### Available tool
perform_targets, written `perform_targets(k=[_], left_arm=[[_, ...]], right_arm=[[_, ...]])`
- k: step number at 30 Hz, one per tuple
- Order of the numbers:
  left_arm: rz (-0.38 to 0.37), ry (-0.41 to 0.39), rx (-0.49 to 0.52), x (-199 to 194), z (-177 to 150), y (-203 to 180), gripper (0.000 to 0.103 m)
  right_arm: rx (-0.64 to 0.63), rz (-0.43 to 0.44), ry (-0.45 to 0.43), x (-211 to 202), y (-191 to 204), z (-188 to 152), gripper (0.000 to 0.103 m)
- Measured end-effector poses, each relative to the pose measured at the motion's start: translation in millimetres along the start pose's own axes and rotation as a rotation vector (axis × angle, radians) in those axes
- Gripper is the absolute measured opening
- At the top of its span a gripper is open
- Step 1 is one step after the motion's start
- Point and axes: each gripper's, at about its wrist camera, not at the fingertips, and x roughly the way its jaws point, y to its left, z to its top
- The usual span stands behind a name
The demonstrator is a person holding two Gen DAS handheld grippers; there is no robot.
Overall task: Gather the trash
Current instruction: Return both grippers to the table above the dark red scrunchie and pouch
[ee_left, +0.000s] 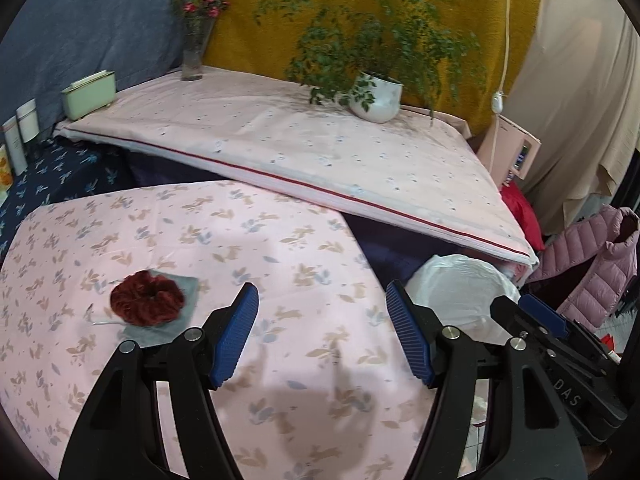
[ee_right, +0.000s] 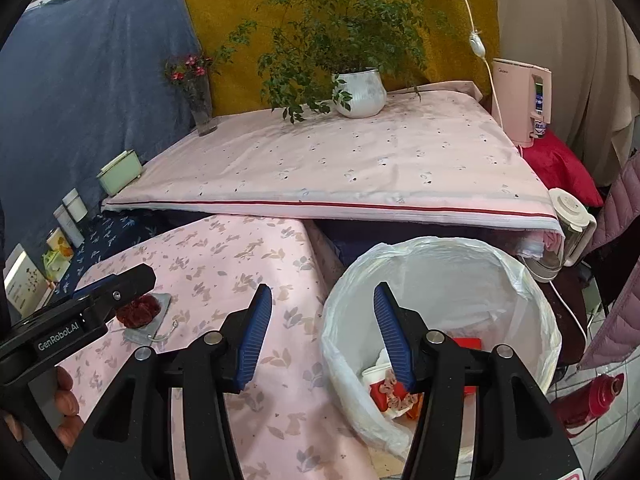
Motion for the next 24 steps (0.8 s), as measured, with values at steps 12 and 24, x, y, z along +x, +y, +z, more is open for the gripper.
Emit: perform_targets(k=[12, 24], left_arm=[[0.091, 0.017, -0.074, -4.6, -16.7, 69.9, 0.066], [0.182, 0.037, -0.135, -12.6, -35.7, 136.1, 0.07]], right_arm=[[-0.074, 0.061, 0.068, 23.2, 63.2, -17.7, 0.053], [-0.137, 0.127, 0.155, 47.7, 127.7, -47.5, 0.053]])
